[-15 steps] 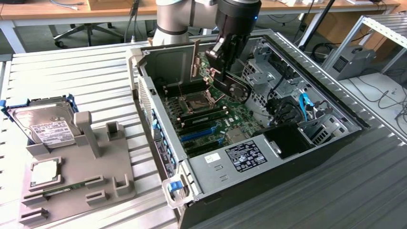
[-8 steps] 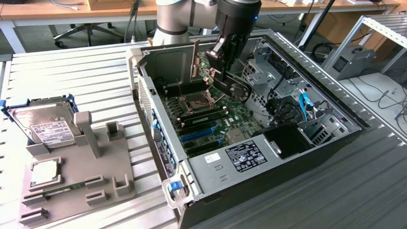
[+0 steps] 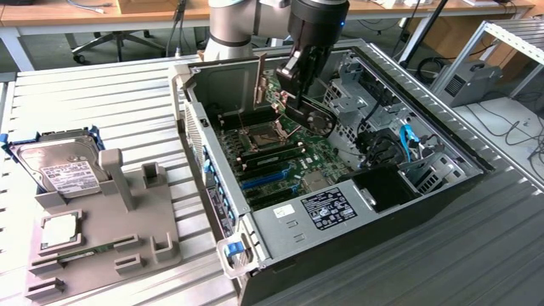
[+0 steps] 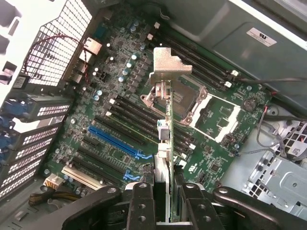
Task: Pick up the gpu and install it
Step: 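Insert the gpu into the slot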
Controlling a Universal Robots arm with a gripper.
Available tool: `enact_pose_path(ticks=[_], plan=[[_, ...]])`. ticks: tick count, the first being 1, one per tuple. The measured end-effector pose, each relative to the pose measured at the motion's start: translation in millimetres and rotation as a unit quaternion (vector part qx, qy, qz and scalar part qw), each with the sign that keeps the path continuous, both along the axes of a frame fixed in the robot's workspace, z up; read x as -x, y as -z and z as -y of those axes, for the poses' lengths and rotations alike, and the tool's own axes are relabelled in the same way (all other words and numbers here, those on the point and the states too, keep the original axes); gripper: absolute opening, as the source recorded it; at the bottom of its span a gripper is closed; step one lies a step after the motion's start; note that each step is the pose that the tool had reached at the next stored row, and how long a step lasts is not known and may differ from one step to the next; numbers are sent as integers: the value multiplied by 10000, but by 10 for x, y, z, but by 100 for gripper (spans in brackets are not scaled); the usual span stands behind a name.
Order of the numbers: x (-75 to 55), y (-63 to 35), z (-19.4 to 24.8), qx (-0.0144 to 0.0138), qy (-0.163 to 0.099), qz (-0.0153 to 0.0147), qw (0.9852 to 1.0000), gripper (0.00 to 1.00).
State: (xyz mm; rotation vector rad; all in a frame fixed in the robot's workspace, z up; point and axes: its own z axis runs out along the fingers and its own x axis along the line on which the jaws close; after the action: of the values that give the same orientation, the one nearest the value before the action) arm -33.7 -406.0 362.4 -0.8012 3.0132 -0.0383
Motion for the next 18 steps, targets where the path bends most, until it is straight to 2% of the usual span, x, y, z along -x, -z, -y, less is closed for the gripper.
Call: enact_pose_path(ticks=[18], plan=[[0, 0, 0, 0, -208, 0, 9998, 26]])
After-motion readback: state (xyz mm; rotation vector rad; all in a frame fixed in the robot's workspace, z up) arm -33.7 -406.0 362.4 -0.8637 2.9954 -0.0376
